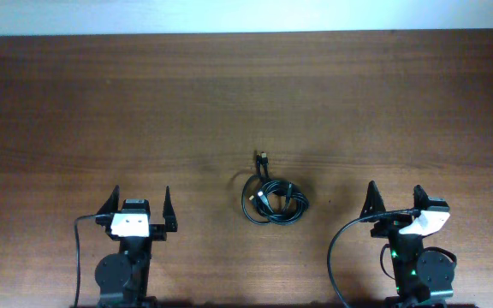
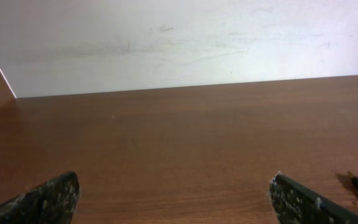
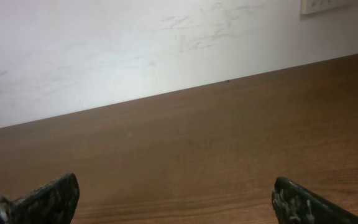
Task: Untangle cables
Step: 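Raise the left gripper and move it toward the black cable bundle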
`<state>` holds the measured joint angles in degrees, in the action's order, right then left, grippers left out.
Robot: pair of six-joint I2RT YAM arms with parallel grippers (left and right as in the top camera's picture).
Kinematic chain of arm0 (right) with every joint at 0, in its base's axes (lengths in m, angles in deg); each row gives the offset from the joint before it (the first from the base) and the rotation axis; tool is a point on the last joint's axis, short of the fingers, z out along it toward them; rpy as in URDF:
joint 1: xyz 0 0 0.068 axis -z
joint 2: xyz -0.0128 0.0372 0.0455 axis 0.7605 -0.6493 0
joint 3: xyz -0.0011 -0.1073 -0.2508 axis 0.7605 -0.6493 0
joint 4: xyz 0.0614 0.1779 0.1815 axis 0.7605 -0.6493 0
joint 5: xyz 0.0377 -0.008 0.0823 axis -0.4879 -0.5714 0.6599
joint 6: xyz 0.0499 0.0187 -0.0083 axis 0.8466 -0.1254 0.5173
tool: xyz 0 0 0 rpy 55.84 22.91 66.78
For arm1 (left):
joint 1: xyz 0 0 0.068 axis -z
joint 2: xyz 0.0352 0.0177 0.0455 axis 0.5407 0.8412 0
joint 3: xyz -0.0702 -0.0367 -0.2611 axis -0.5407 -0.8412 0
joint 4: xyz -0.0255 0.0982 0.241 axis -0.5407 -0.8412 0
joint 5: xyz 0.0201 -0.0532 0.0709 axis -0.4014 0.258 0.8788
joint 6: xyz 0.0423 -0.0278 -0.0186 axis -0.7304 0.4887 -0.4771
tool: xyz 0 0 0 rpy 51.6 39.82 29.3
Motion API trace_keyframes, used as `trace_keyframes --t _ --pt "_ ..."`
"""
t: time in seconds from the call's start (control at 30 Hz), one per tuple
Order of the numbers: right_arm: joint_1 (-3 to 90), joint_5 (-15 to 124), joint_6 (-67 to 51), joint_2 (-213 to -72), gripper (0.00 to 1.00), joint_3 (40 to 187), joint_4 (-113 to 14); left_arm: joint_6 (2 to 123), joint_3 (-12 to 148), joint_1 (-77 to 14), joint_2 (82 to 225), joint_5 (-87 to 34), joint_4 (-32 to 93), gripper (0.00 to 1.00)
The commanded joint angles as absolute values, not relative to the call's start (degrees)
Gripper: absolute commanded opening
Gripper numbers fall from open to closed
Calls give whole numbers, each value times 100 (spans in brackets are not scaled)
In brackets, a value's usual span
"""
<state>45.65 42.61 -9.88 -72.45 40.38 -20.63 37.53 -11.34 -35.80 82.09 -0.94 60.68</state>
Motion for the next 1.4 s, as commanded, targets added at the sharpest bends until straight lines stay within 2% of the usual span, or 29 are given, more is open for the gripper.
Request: trace_keyframes --t 0.0,1.1,1.27,1.37 --pt "4493 4172 -1006 -7212 98 3988 -2065 3642 -1143 -3589 8183 -55 6017 99" --pt "4493 4172 -1006 -7212 99 3988 -2065 3642 -1143 -3589 8183 -55 6017 99" --pt "4493 4172 -1006 -7212 98 3988 -2065 4455 -1018 -3589 8187 -536 6050 99" --pt "4493 4172 -1006 -7212 98 3988 -2063 4452 -463 -3589 8187 -573 5329 99"
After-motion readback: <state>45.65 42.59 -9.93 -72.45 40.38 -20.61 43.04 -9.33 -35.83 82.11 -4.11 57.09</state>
